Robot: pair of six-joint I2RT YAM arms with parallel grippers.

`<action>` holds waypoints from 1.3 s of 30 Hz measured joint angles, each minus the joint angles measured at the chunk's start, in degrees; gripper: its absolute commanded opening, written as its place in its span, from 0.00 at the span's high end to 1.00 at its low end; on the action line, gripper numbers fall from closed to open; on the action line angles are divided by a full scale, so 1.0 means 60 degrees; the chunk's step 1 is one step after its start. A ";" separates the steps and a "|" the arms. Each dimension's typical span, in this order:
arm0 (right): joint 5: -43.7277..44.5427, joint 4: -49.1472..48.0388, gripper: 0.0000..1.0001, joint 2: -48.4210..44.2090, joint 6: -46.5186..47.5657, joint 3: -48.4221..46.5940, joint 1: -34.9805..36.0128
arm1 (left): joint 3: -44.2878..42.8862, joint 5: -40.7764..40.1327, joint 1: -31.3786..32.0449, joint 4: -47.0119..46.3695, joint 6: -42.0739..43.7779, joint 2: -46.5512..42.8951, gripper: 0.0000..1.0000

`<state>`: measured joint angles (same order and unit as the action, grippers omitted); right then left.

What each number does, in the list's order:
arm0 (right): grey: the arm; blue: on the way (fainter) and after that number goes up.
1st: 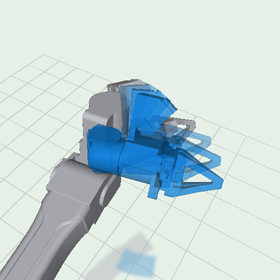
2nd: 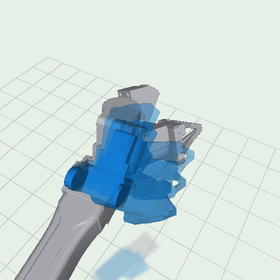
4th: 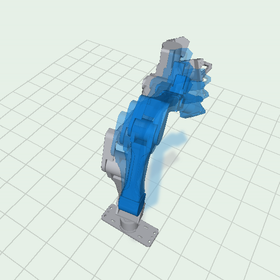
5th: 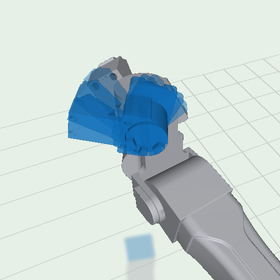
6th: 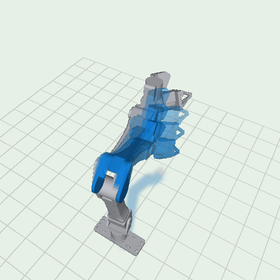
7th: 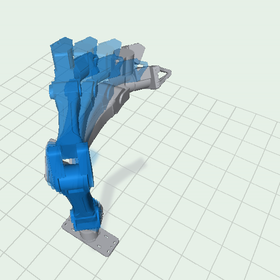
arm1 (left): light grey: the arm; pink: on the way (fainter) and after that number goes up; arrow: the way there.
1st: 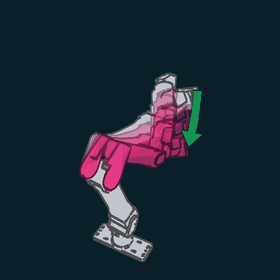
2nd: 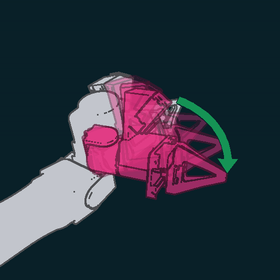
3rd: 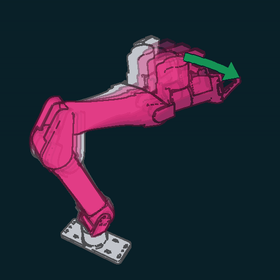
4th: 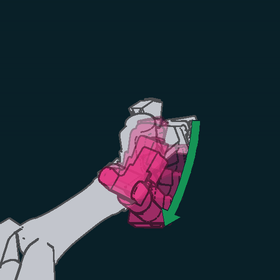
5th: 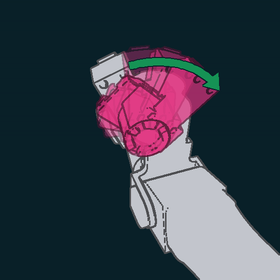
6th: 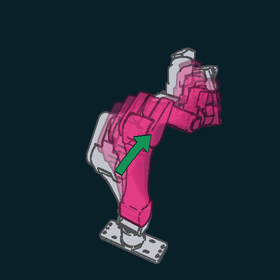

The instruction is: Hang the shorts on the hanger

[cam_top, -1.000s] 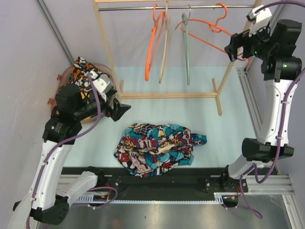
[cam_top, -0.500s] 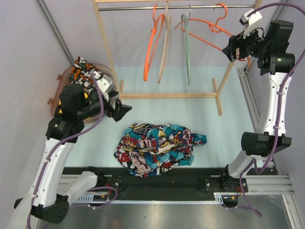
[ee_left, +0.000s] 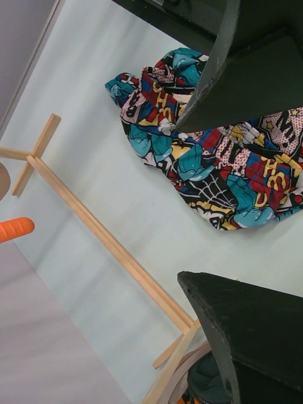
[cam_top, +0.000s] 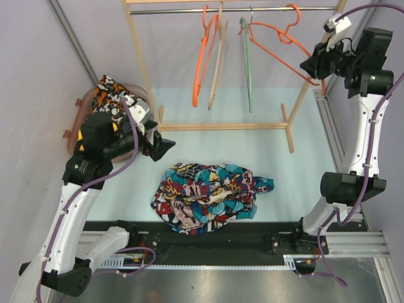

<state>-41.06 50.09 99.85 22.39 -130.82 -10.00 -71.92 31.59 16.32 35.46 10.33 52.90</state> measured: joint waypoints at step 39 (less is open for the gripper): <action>0.0845 -0.4685 1.00 -0.4557 -0.0896 0.5770 -0.0295 | 0.0328 -0.0073 0.0000 -0.0386 -0.0372 0.0419 0.01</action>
<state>-35.99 21.98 72.51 17.02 -96.20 -11.77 -69.95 31.16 16.32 33.15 8.10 55.42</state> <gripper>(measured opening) 0.153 0.978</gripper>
